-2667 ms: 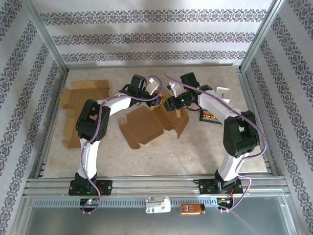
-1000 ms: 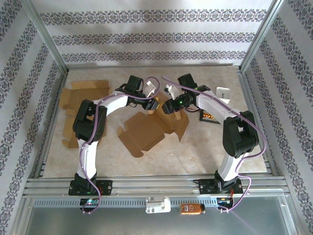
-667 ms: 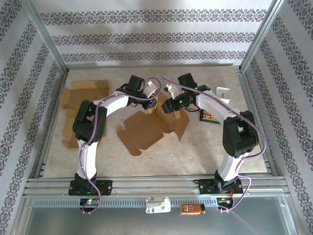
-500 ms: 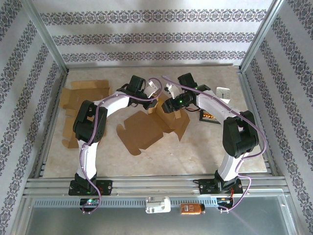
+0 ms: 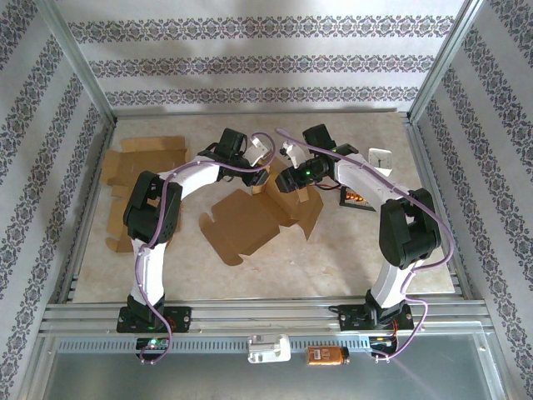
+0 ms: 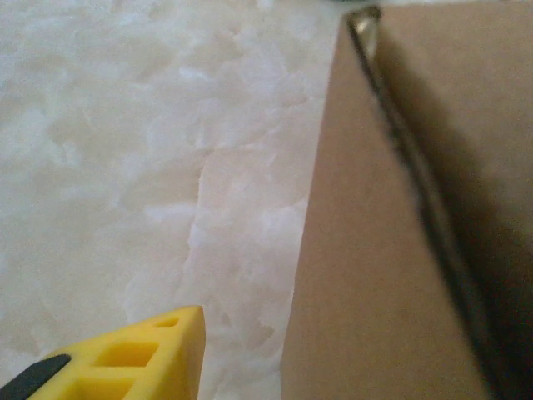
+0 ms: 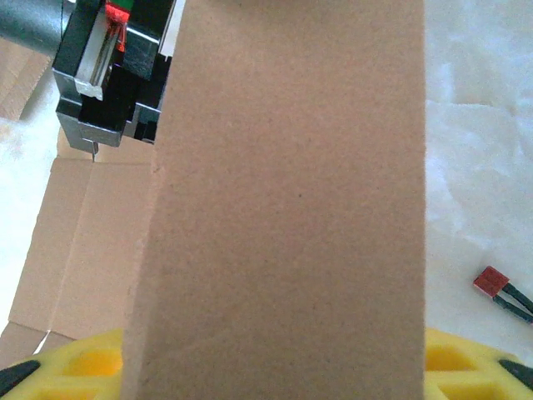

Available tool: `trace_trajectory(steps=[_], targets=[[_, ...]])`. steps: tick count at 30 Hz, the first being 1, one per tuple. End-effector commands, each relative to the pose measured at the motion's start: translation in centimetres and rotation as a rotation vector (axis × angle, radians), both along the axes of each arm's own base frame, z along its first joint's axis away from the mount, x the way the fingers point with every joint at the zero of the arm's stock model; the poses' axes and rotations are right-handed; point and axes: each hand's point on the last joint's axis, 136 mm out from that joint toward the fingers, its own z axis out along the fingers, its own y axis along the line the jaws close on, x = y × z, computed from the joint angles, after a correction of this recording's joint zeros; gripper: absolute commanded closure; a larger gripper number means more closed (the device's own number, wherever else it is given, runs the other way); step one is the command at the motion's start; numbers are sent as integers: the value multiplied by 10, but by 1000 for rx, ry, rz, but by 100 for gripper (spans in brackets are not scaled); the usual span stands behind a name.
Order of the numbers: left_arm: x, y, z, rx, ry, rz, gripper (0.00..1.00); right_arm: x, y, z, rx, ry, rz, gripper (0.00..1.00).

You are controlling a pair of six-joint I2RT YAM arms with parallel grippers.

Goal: Fold the paper box

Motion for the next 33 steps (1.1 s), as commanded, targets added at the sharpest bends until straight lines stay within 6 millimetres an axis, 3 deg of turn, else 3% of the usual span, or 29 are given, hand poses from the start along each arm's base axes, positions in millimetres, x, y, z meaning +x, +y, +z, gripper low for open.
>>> trace_trajectory(steps=[1,14,20,24,29,33], targets=[[-32,11,-34,89,170,-29,54,3,17,30,68,-82,65,47],[-30,14,-54,122,231,12,45,3,16,29,68,-82,64,47],[-28,22,-61,130,200,76,56,2,16,29,68,-78,64,47],[-31,22,-63,120,203,78,58,2,16,29,68,-78,65,47],[-33,17,-58,43,191,86,36,2,16,30,68,-79,65,47],[-29,20,-40,-92,130,134,30,2,15,30,64,-80,63,47]])
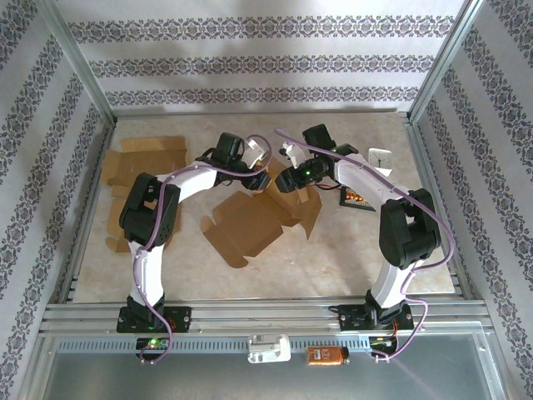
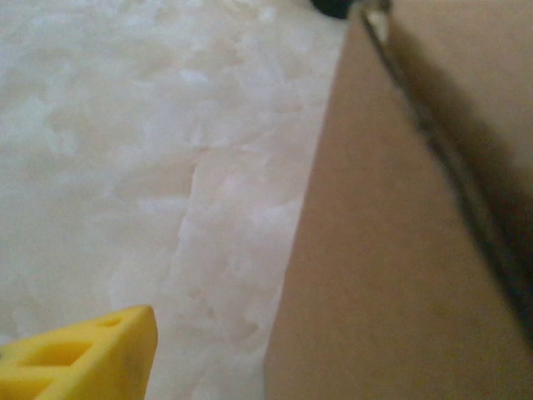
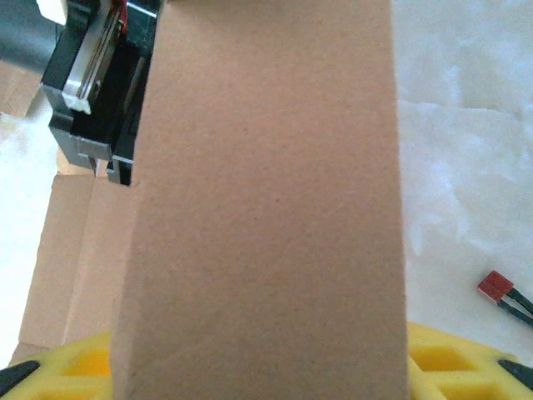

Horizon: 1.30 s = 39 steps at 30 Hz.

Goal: Fold the paper box

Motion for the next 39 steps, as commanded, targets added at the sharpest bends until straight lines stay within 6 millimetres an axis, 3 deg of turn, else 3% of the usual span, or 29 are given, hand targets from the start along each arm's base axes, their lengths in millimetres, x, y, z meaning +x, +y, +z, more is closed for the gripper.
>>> trace_trajectory(steps=[1,5,9,17,20,28,32,35,39], targets=[[-16,18,-35,-27,119,78,29,3,13,29,57,-76,46,47],[-12,24,-16,-123,65,106,25,3,12,29,53,-77,44,47],[-14,24,9,-221,-16,87,12,4,13,29,53,-77,42,47],[-13,26,39,-341,-62,96,7,5,13,29,51,-75,38,47],[-12,27,32,-320,-44,97,17,5,12,29,50,-79,39,47],[-10,29,21,-261,-27,100,64,5,12,29,54,-76,38,47],[-6,26,20,-219,-69,116,71,6,17,34,68,-82,36,48],[3,28,23,-158,-161,176,82,6,22,38,77,-91,36,48],[18,30,37,-172,-293,280,84,11,25,51,87,-131,34,47]])
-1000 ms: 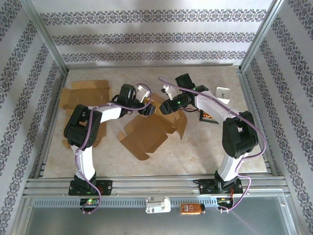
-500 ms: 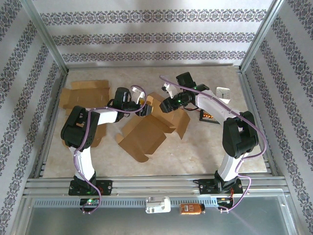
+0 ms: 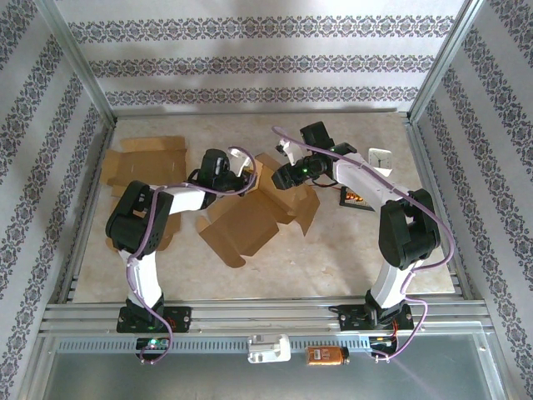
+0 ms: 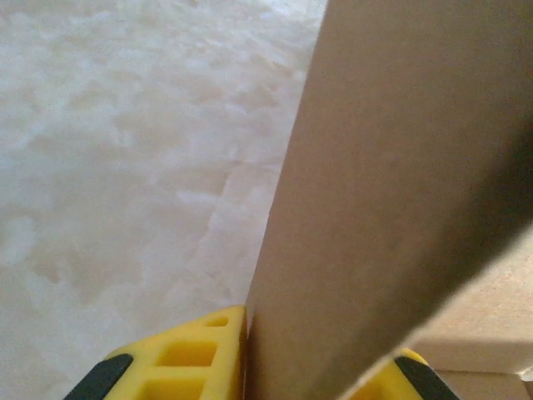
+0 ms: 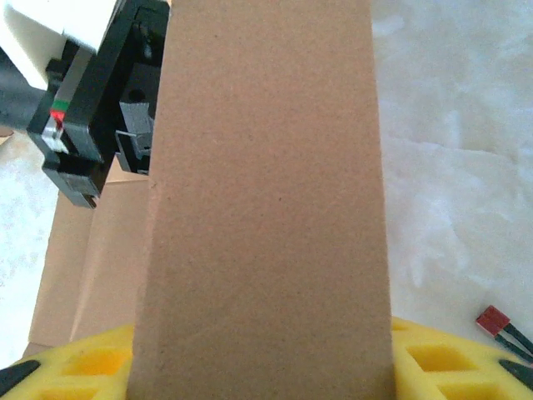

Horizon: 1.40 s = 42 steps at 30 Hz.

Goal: Fold the paper box

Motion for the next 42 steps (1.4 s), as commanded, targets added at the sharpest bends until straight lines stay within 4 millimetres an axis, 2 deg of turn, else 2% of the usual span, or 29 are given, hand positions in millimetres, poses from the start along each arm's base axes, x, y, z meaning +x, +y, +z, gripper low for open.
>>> trace_trajectory(steps=[1,4,6,7,12,16,19,22,24,26,29,32,33,35,37,39,42], targets=[[23,5,29,-18,-167,120,81,5,15,40,65,-96,38,47],[19,-5,38,-78,-178,104,30,8,10,43,-6,-172,88,47],[12,-1,51,-126,-212,124,16,12,1,45,-90,-237,123,47],[8,3,57,-131,-219,139,12,14,-1,46,-131,-280,168,47],[-26,25,95,-144,-185,196,5,18,-2,48,-262,-468,414,44],[-57,57,120,-171,-63,341,1,15,10,38,-308,-612,657,41],[-77,75,124,-181,28,418,1,19,20,32,-258,-639,734,42],[-87,95,115,-157,127,511,1,22,31,21,-230,-620,792,44],[-90,107,110,-146,183,577,1,26,34,22,-236,-617,776,44],[-90,112,108,-150,230,603,1,26,40,39,-172,-622,727,41],[-82,105,114,-177,304,593,1,28,44,81,-51,-611,542,37],[-67,80,127,-205,393,501,2,44,27,119,31,-505,168,36],[-60,70,131,-214,423,469,4,53,11,126,49,-424,-25,36],[-46,53,138,-231,466,412,7,49,-17,130,90,-241,-303,37],[-28,42,143,-227,484,385,10,31,-40,129,175,-67,-510,38],[-12,34,147,-204,479,350,12,13,-53,122,245,37,-645,41],[9,19,136,-151,508,288,12,-5,-74,108,236,91,-807,37]])
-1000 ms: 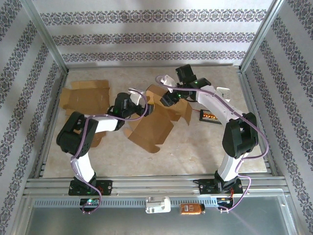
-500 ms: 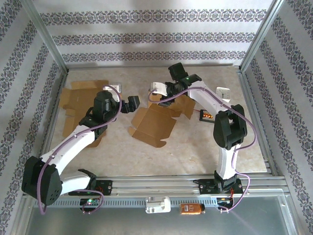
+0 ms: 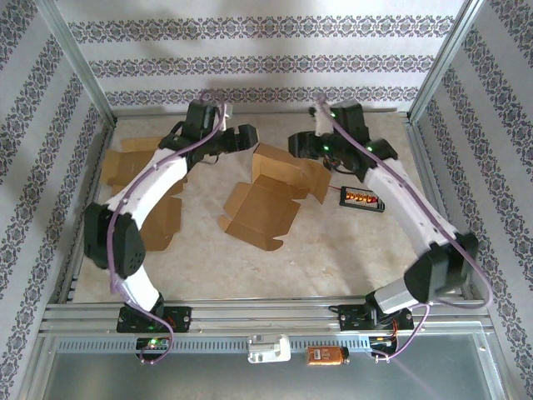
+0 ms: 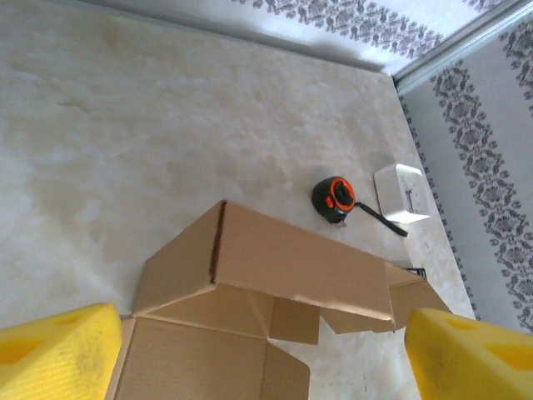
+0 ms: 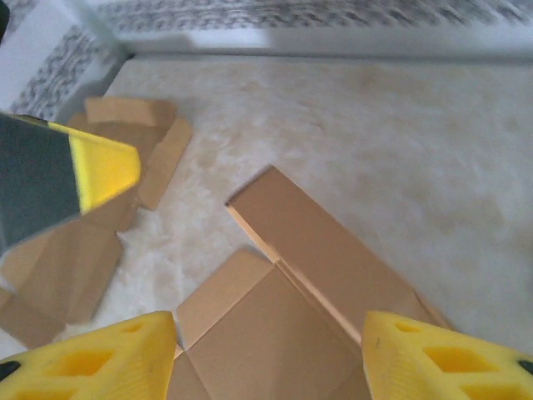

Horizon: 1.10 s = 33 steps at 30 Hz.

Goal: Fold the paper box

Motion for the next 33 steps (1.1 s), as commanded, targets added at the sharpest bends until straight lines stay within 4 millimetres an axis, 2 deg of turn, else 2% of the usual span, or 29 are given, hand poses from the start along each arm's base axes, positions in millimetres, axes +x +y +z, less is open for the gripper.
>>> trace_trajectory(steps=[1,4,7,11,15,18,24,29,33], targets=[[2,-11,-27,46,124,-116,13,-12,-22,-34,138,234,-324,35],[12,-19,-40,80,179,-167,13,-10,-30,-43,178,272,-428,35],[19,-24,-49,83,198,-184,14,-1,-36,-63,190,343,-516,38],[18,-39,-55,15,231,-239,18,15,-26,-86,270,415,-549,39],[23,-45,-62,1,233,-242,20,32,-19,-100,225,427,-525,39],[26,-47,-70,-14,252,-233,22,40,-16,-113,214,440,-519,43],[23,-46,-77,-9,247,-213,30,50,7,-123,172,408,-341,54],[15,-30,-81,16,224,-130,40,50,18,-130,133,407,-241,56],[0,-17,-83,12,221,-81,44,55,38,-128,183,409,-138,57]])
